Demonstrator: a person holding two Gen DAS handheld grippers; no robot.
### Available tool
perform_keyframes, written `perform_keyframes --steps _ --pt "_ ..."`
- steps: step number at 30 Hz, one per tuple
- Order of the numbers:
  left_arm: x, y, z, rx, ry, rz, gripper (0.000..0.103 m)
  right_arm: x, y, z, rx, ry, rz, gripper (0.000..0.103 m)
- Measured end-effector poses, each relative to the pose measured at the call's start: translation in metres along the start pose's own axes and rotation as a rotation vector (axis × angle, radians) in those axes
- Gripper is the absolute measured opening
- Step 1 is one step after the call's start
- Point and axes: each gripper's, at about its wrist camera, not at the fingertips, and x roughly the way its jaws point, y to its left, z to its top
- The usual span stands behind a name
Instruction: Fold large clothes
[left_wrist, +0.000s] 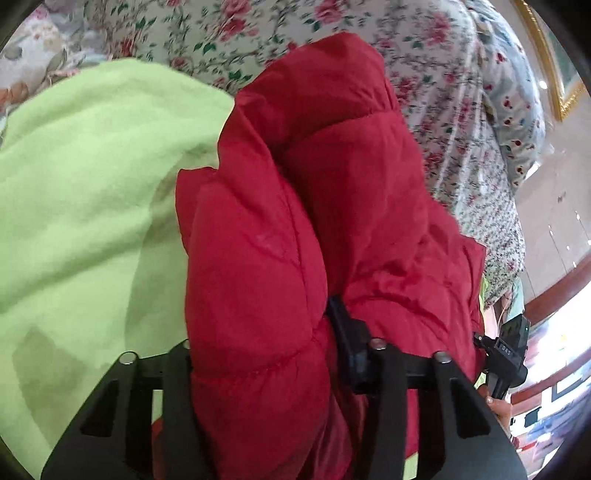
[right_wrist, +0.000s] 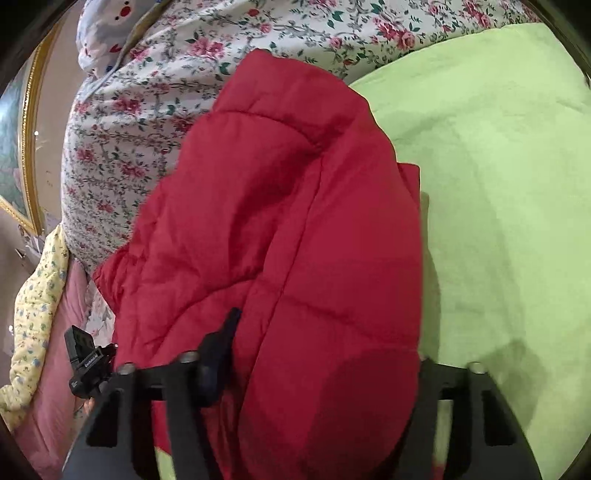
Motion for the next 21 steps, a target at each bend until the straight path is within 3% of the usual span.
perform_keyframes --steps 3,10,21 --pt "-0.021 -0.009 -0.01 0.024 -0.007 -0.018 0.038 -0.016 0.007 -0.007 0.002 0.001 0.006 0.046" --pt "-0.071 -0.011 -0.055 0.036 0.008 -0.056 0.037 -0.053 0.014 -0.049 -0.006 0.039 0.024 0.044" --pt "-0.126 0.023 -0.129 -0.018 0.085 -0.109 0.037 -0.101 0.017 -0.125 -0.002 0.098 0.076 0.044"
